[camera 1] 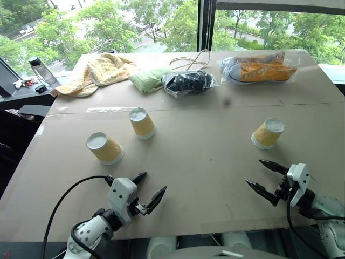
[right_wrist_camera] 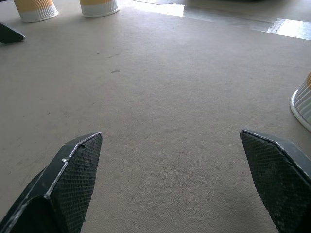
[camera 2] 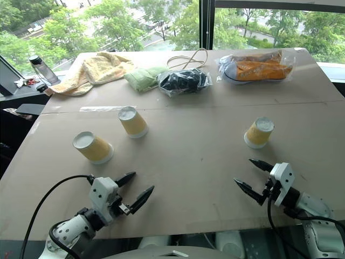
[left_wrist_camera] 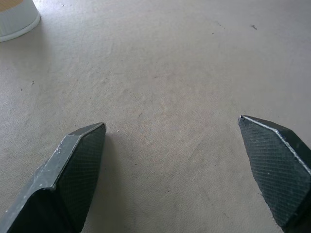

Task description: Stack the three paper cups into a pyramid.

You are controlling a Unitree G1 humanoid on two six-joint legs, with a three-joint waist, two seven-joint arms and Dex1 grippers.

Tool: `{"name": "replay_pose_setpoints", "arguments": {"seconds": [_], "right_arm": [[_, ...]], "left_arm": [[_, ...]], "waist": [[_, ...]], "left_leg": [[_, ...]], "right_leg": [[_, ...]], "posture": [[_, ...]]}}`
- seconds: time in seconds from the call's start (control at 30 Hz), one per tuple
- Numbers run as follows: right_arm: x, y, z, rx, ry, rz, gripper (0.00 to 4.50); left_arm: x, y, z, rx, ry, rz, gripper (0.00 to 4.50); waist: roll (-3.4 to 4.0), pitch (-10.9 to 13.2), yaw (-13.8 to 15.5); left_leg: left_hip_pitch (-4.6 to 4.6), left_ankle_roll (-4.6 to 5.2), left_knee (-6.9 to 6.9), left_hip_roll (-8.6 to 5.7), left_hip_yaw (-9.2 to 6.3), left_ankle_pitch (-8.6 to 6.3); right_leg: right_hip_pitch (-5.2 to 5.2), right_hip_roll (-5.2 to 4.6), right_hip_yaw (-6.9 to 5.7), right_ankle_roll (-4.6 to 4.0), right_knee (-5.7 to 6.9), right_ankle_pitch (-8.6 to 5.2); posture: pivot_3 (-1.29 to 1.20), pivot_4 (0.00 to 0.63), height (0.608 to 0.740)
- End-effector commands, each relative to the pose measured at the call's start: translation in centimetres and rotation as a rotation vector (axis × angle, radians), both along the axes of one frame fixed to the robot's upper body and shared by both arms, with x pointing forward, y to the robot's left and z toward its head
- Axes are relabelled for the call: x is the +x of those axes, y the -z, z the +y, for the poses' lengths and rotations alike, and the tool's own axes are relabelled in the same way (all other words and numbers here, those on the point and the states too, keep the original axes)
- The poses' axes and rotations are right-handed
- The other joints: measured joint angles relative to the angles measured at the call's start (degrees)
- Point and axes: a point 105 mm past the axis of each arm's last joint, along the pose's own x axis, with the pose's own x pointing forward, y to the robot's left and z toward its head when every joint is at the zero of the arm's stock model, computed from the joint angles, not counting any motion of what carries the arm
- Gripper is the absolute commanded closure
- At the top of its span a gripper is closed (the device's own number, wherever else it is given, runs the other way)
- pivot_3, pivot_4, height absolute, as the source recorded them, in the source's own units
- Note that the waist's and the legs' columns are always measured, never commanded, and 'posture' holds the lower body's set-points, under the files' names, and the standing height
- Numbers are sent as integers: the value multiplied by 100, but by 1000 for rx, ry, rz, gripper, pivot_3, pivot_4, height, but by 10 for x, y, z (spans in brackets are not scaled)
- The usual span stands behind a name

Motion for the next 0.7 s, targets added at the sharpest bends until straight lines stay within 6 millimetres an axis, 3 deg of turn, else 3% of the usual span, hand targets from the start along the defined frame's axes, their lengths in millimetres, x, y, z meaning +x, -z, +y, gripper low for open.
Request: {"name": "replay_pose_setpoints", "arguments": {"seconds": [0.03, 0.5, 0.7], "right_arm": [[2, -4, 0, 2, -8, -19, 18], [4, -3, 0, 23, -51, -33, 18], [5, -11, 7, 41, -94, -69, 18]], "left_arm": [[-4, 1, -2, -7, 0, -1, 0], [-6, -1, 5, -21, -1, -45, 0], [-6, -14, 14, -28, -22, -114, 0]], "waist": [[0, 0, 0], [-8, 5, -1], [-15, 9, -3]], "left_leg": [[0, 0, 0, 0, 0, 0], [0, 0, 0, 0, 1, 0], [0, 0, 0, 0, 0, 0]], "right_leg": [[0, 0, 0, 0, 0, 0], [0, 1, 0, 0, 0, 0], [0, 1, -1, 2, 0, 1]], "posture": [[0, 150, 740], [0, 150, 740], [0, 150, 740]]}}
